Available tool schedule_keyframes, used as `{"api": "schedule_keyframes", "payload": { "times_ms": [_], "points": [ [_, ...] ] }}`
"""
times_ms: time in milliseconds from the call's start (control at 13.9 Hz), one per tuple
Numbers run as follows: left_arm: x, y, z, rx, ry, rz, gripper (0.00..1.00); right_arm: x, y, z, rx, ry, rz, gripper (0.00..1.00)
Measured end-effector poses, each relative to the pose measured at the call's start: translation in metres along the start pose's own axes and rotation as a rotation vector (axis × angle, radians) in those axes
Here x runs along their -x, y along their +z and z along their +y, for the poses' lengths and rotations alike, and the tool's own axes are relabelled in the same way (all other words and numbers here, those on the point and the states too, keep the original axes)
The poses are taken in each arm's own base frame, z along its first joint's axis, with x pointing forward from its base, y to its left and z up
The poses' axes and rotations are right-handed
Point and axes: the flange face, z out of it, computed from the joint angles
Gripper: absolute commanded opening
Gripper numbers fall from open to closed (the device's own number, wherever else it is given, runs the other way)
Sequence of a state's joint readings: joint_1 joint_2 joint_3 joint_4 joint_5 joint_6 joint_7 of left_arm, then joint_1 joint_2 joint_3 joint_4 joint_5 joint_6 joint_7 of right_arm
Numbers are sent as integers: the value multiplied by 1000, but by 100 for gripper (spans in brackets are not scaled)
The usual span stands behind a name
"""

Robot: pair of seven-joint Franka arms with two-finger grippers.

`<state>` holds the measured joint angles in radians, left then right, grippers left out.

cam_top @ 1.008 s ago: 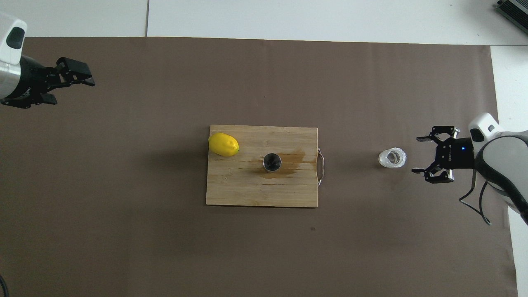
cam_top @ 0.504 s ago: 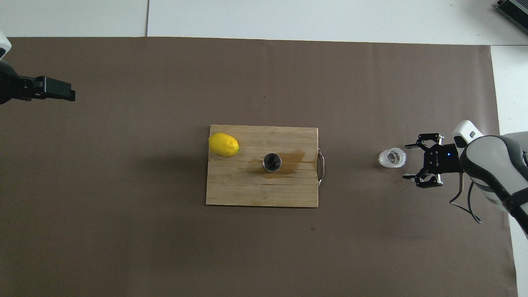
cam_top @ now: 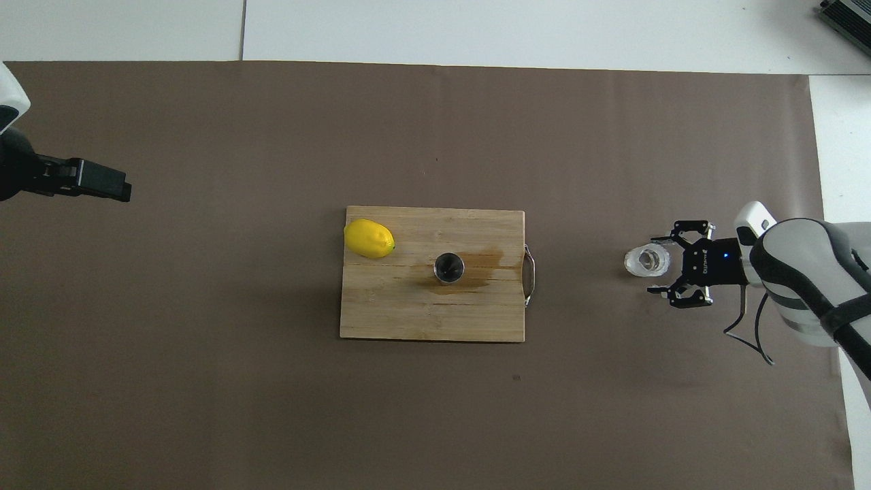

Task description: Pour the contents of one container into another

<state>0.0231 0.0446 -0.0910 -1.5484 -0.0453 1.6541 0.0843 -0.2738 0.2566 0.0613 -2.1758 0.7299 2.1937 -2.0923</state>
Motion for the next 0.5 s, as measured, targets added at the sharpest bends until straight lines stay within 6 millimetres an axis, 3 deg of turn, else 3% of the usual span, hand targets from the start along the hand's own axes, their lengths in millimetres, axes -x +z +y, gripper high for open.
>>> {"api": "schedule_keyframes", "payload": {
  "times_ms": [504],
  "points": [
    [23, -23, 14, -60, 46, -39, 100, -5, 5, 0, -2, 2, 12, 100]
  ]
}}
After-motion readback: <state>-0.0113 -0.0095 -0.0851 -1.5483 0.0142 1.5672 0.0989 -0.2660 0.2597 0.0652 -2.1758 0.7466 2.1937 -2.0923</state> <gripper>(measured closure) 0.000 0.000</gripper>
